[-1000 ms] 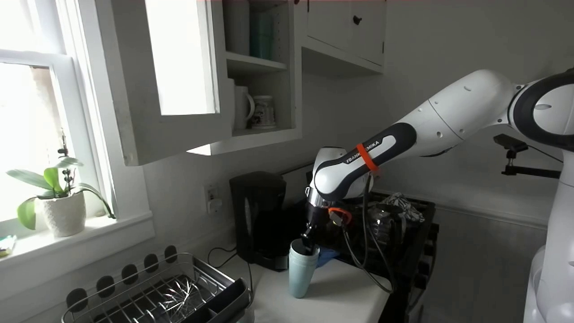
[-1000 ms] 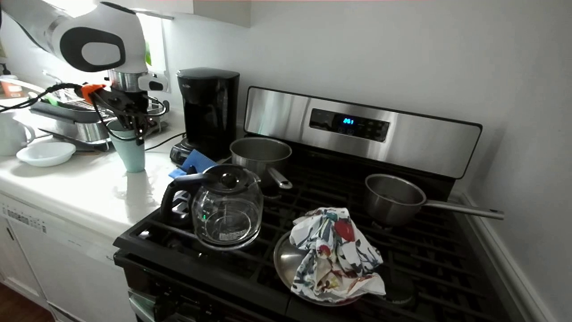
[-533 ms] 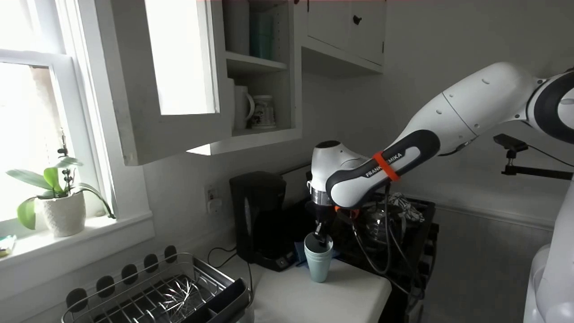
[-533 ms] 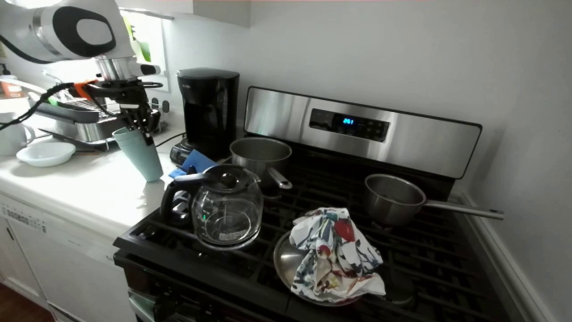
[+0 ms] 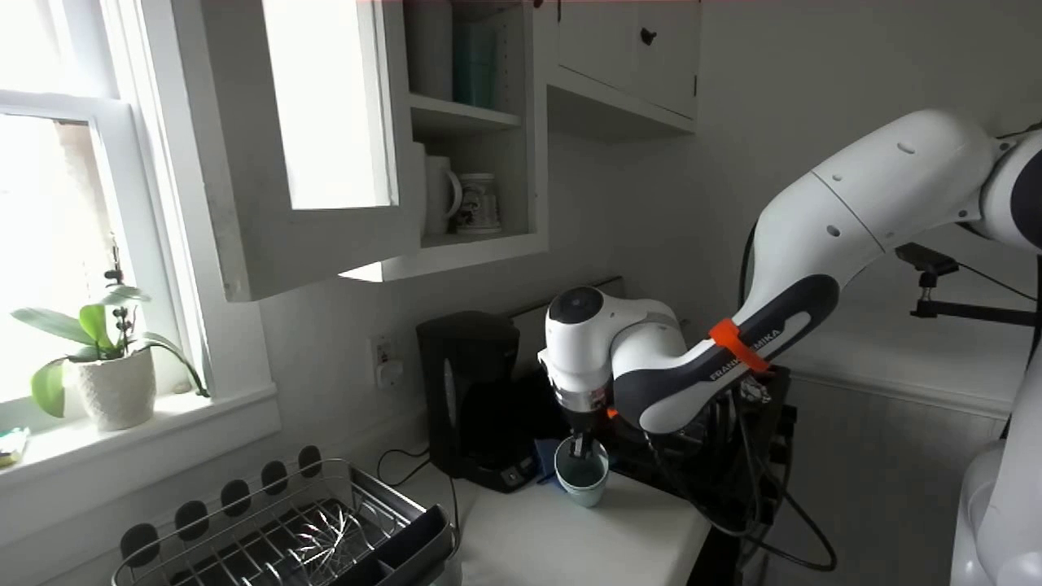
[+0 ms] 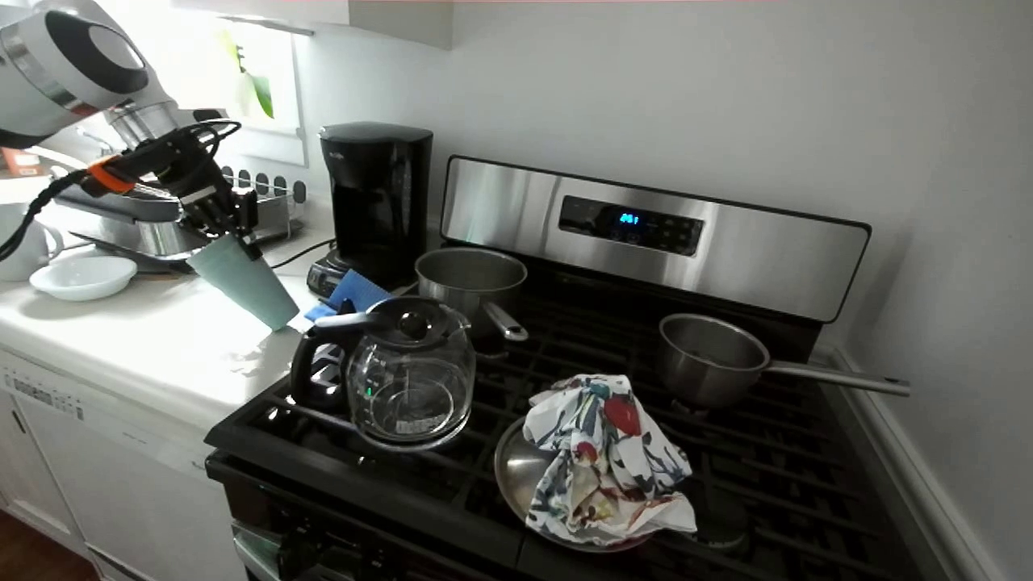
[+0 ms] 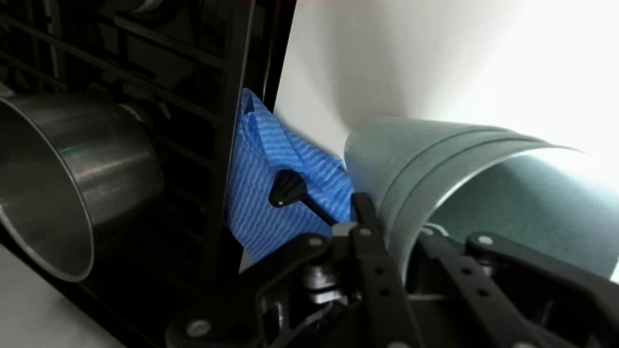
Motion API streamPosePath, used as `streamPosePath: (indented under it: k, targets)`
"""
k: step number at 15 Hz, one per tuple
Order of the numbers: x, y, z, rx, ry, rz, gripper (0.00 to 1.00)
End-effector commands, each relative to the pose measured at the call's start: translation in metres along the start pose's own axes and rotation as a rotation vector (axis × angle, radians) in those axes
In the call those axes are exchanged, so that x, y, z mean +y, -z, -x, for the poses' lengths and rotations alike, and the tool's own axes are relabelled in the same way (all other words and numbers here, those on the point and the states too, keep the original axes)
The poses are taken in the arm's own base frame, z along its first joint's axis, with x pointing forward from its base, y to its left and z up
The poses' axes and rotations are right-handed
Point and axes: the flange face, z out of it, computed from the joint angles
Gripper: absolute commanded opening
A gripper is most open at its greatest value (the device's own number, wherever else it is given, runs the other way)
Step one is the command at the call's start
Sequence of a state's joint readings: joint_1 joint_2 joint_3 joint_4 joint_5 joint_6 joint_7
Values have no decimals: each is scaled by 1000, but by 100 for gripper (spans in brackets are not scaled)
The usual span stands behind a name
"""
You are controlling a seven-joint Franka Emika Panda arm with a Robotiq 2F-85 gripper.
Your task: Stack all the blue cups on the kitchen counter together, pick up the blue stacked cups and place them upside down on the bottom shelf of the open cabinet
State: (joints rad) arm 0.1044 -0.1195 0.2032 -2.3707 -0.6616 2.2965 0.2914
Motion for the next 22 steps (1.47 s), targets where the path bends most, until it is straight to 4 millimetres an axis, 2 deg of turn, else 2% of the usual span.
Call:
streamPosePath:
  k: [1,4,7,10,12,15,17,21,22]
  targets:
    - [-22,1,3,-2,14,44,39]
    - [-32,1,2,-9,21,14,58]
    - [-34,-2,1,-14,22,-11,81]
    - [-34,-6,1,-25,-4,-44,99]
    - [-28,-4,0,-40,-101,-125,100]
    - [-5,-2,2,-70,-249,-210,100]
    - [21,-9,8,-93,-346,-247,100]
    - [81,-39,27,-146,-547,-293,100]
    - [64,-35,21,-140,-457,-260,100]
